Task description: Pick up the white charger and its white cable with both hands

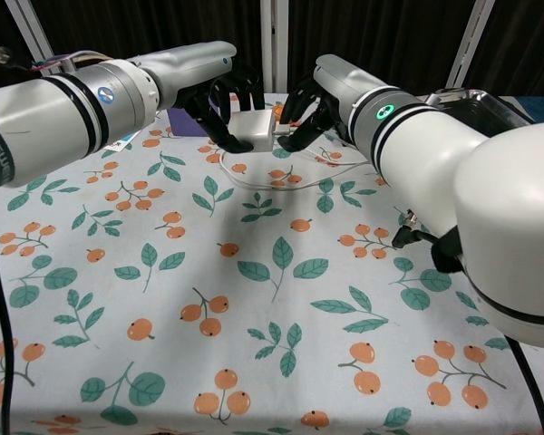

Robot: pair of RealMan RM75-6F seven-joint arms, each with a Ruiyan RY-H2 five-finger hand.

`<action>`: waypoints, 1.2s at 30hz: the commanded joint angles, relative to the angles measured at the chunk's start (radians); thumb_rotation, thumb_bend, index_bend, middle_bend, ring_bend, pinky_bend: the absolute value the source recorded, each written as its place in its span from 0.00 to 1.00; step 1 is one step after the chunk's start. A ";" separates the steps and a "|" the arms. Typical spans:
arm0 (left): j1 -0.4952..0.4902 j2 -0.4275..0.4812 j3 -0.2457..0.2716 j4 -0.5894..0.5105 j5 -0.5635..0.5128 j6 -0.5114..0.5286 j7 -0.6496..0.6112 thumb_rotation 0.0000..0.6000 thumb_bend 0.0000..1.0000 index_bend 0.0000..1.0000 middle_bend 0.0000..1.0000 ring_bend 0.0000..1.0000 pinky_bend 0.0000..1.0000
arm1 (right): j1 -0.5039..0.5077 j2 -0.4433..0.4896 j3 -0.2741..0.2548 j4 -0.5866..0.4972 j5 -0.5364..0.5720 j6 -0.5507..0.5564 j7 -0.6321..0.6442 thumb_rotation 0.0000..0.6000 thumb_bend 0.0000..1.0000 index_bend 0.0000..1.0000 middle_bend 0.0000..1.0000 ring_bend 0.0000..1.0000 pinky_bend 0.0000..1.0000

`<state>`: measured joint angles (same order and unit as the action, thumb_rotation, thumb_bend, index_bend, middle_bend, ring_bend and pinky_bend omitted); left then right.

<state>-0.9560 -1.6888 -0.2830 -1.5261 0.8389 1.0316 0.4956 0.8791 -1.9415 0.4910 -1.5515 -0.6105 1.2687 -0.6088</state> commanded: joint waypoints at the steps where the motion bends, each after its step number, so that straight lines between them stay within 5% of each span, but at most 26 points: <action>1: -0.001 0.000 0.001 0.001 0.000 0.002 0.003 1.00 0.36 0.56 0.57 0.42 0.28 | 0.001 -0.001 0.000 0.002 0.001 -0.002 0.004 1.00 0.27 0.50 0.29 0.03 0.00; 25: -0.008 -0.004 0.010 -0.001 -0.011 0.005 0.031 1.00 0.36 0.56 0.57 0.42 0.28 | 0.013 -0.007 0.007 0.020 0.016 -0.010 0.023 1.00 0.28 0.52 0.30 0.05 0.00; 36: -0.008 -0.004 0.011 0.007 -0.010 0.009 0.034 1.00 0.36 0.56 0.57 0.42 0.28 | 0.017 -0.012 0.009 0.033 0.028 -0.012 0.028 1.00 0.31 0.67 0.33 0.08 0.00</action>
<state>-0.9636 -1.6927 -0.2720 -1.5193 0.8287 1.0403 0.5295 0.8962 -1.9535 0.5005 -1.5185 -0.5824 1.2563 -0.5806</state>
